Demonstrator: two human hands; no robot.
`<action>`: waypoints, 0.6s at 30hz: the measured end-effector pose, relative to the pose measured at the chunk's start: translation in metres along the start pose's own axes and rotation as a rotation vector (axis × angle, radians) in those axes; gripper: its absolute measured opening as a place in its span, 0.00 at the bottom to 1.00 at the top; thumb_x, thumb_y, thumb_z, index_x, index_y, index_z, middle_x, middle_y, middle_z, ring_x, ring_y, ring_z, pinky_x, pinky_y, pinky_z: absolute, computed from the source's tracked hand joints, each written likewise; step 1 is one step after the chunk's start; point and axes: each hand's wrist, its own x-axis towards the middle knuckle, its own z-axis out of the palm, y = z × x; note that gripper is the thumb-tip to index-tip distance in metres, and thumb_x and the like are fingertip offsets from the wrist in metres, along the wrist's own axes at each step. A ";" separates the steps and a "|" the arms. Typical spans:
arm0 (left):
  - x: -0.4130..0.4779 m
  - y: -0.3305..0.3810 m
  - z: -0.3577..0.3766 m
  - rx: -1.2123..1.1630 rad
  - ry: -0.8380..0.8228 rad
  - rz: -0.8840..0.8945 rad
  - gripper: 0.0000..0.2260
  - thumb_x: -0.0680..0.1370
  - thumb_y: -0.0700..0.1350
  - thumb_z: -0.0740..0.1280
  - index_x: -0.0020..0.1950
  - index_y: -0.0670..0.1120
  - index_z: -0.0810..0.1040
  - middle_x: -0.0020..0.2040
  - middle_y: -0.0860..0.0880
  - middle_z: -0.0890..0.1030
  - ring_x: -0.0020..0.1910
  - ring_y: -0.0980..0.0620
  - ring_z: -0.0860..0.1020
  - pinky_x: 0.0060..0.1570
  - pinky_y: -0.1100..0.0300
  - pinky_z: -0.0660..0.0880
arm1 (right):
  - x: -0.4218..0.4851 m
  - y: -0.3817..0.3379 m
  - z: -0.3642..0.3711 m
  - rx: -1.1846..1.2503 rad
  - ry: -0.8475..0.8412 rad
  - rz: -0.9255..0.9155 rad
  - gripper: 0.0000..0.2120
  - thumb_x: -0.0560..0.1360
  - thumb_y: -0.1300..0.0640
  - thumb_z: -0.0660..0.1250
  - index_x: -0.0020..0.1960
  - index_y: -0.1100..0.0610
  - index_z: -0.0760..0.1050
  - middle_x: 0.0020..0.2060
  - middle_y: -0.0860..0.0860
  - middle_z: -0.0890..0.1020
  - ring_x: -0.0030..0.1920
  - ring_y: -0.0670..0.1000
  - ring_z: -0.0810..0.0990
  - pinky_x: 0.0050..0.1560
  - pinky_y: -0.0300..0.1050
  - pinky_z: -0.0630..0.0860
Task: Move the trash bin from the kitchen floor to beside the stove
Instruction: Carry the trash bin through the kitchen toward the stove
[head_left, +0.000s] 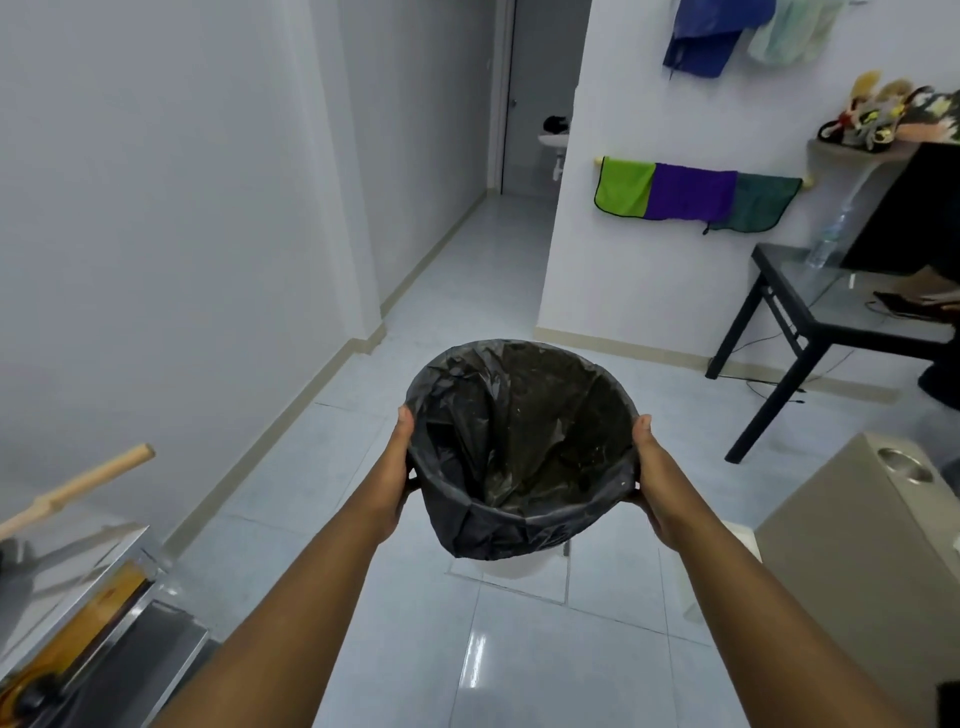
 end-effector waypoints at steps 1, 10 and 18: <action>0.014 0.004 -0.003 -0.002 0.007 -0.005 0.50 0.61 0.82 0.54 0.78 0.57 0.65 0.75 0.49 0.72 0.74 0.47 0.68 0.70 0.49 0.67 | 0.017 -0.005 0.003 0.006 -0.002 0.008 0.37 0.72 0.30 0.45 0.76 0.47 0.60 0.74 0.55 0.69 0.70 0.60 0.71 0.63 0.56 0.73; 0.143 0.015 -0.023 -0.026 0.186 -0.046 0.43 0.69 0.76 0.49 0.78 0.56 0.64 0.76 0.48 0.70 0.75 0.45 0.67 0.68 0.51 0.67 | 0.192 -0.028 0.025 -0.015 -0.147 0.014 0.36 0.72 0.30 0.45 0.73 0.46 0.64 0.70 0.53 0.73 0.61 0.54 0.75 0.60 0.54 0.75; 0.222 0.031 -0.045 -0.044 0.361 -0.058 0.42 0.68 0.78 0.49 0.77 0.59 0.65 0.74 0.51 0.71 0.74 0.48 0.67 0.70 0.49 0.67 | 0.339 -0.064 0.067 -0.049 -0.352 0.034 0.39 0.70 0.28 0.48 0.75 0.46 0.64 0.71 0.53 0.73 0.66 0.58 0.75 0.63 0.56 0.74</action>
